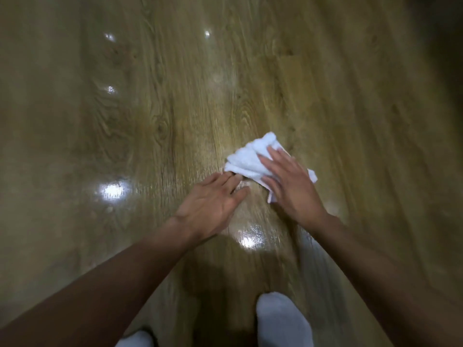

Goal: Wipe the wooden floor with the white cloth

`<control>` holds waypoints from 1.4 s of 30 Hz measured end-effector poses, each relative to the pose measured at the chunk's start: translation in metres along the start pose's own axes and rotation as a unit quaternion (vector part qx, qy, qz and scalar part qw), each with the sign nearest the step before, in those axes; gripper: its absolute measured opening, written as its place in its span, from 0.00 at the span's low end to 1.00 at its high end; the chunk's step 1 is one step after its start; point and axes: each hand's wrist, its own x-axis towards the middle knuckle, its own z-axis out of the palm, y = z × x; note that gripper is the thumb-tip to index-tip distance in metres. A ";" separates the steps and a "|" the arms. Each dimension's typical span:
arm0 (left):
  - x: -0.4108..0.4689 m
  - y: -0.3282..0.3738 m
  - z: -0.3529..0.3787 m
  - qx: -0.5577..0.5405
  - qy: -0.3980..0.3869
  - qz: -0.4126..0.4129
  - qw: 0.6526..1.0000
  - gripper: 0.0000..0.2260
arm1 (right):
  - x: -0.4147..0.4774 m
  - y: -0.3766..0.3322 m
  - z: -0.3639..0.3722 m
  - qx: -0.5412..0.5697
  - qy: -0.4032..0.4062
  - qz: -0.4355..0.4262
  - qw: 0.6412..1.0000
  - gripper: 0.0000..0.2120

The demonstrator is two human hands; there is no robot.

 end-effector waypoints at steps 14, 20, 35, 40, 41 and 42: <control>-0.042 -0.049 -0.010 0.035 -0.046 -0.035 0.998 0.11 | 0.030 -0.033 0.018 -0.083 -0.014 -0.047 0.995 0.22; -0.101 -0.082 0.002 0.021 -0.032 -0.120 0.992 0.25 | 0.095 -0.047 0.017 -0.077 0.021 0.007 0.997 0.19; -0.147 -0.107 -0.028 -0.090 0.067 -0.232 0.966 0.20 | 0.122 -0.188 0.089 -0.051 -0.029 -0.110 0.992 0.23; -0.147 -0.124 -0.032 -0.045 0.090 -0.204 0.974 0.23 | 0.081 -0.211 0.099 -0.034 -0.088 -0.245 0.965 0.17; -0.146 -0.123 -0.028 -0.025 0.070 -0.187 0.979 0.23 | 0.075 -0.201 0.094 -0.063 -0.068 -0.251 0.963 0.18; -0.144 -0.123 -0.025 -0.007 0.056 -0.179 0.982 0.23 | 0.074 -0.196 0.086 -0.088 -0.049 -0.235 0.967 0.18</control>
